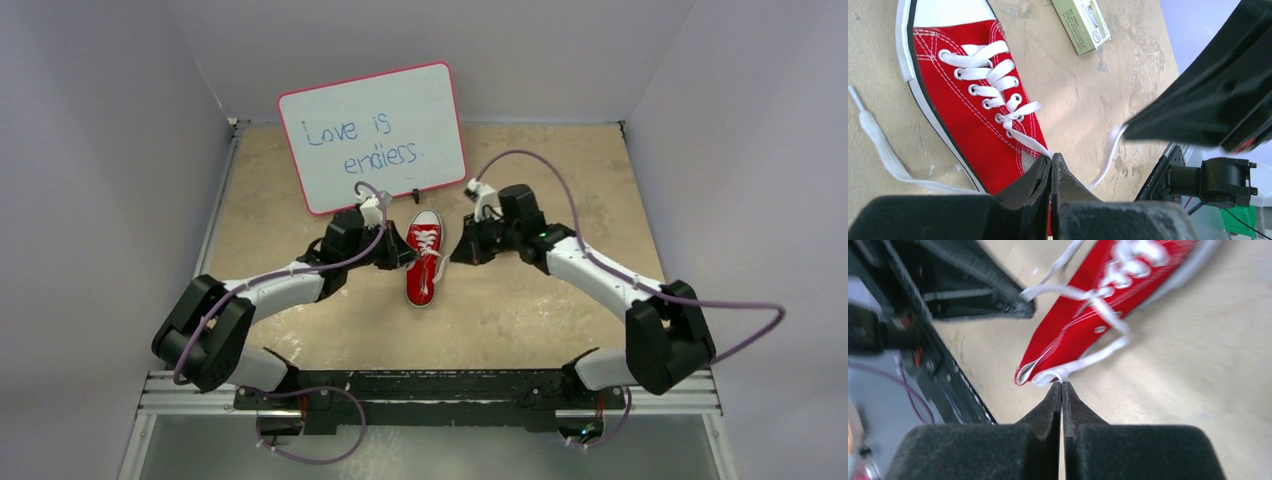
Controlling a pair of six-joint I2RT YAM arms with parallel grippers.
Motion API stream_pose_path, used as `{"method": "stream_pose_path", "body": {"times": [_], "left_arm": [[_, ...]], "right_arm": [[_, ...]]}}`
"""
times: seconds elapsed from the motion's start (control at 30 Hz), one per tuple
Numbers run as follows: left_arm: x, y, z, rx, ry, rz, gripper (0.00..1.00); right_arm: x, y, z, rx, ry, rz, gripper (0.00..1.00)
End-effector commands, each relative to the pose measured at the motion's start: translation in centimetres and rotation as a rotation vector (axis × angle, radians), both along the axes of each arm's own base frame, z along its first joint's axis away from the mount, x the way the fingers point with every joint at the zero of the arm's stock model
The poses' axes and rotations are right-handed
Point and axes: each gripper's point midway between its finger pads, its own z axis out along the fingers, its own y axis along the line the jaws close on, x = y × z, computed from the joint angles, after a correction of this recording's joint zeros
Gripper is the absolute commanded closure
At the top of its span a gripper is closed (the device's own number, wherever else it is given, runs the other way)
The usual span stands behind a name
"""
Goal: Tie the shoes
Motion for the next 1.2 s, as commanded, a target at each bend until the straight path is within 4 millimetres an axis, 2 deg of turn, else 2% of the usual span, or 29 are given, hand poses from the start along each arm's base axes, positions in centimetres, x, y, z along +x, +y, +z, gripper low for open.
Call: {"method": "stream_pose_path", "body": {"times": [0.0, 0.03, 0.1, 0.13, 0.23, 0.3, 0.47, 0.63, 0.77, 0.97, 1.17], "left_arm": [[1.4, -1.0, 1.4, -0.059, -0.085, -0.002, 1.00], [1.4, -1.2, 1.4, -0.065, -0.089, -0.011, 1.00], [1.5, -1.3, 1.3, -0.068, -0.106, -0.018, 1.00], [1.6, -1.3, 1.2, -0.062, -0.116, -0.020, 1.00], [1.7, -1.1, 0.7, -0.046, -0.143, -0.026, 1.00], [1.7, -1.0, 0.7, -0.048, -0.177, -0.027, 1.00], [1.3, -0.7, 0.0, -0.033, -0.269, -0.064, 1.00], [0.6, -0.6, 0.5, -0.028, -0.439, -0.129, 1.00], [0.3, -0.7, 0.3, 0.017, -0.516, -0.193, 1.00], [0.0, -0.8, -0.8, 0.069, -0.576, -0.264, 1.00], [-0.3, -1.4, 0.0, 0.004, -0.614, -0.268, 1.00]], "right_arm": [[5.1, -5.1, 4.3, 0.052, 0.086, -0.386, 1.00], [5.7, -6.0, 5.0, 0.059, 0.116, -0.424, 1.00], [7.6, -6.1, 6.8, 0.096, 0.116, -0.455, 1.00], [8.7, -5.7, 8.3, 0.115, 0.091, -0.449, 1.00], [12.1, -3.5, 10.7, 0.223, 0.014, -0.392, 1.00], [13.5, -1.5, 11.4, 0.309, 0.026, -0.336, 1.00], [15.5, 3.4, 10.3, 0.353, 0.069, -0.195, 1.00], [14.1, 7.9, 9.2, 0.379, 0.159, -0.030, 1.00], [10.8, 10.8, 6.7, 0.306, 0.257, 0.088, 1.00], [7.3, 13.0, 4.2, 0.207, 0.396, 0.147, 1.00], [4.9, 14.1, 1.0, 0.073, 0.489, 0.168, 0.99]]}}
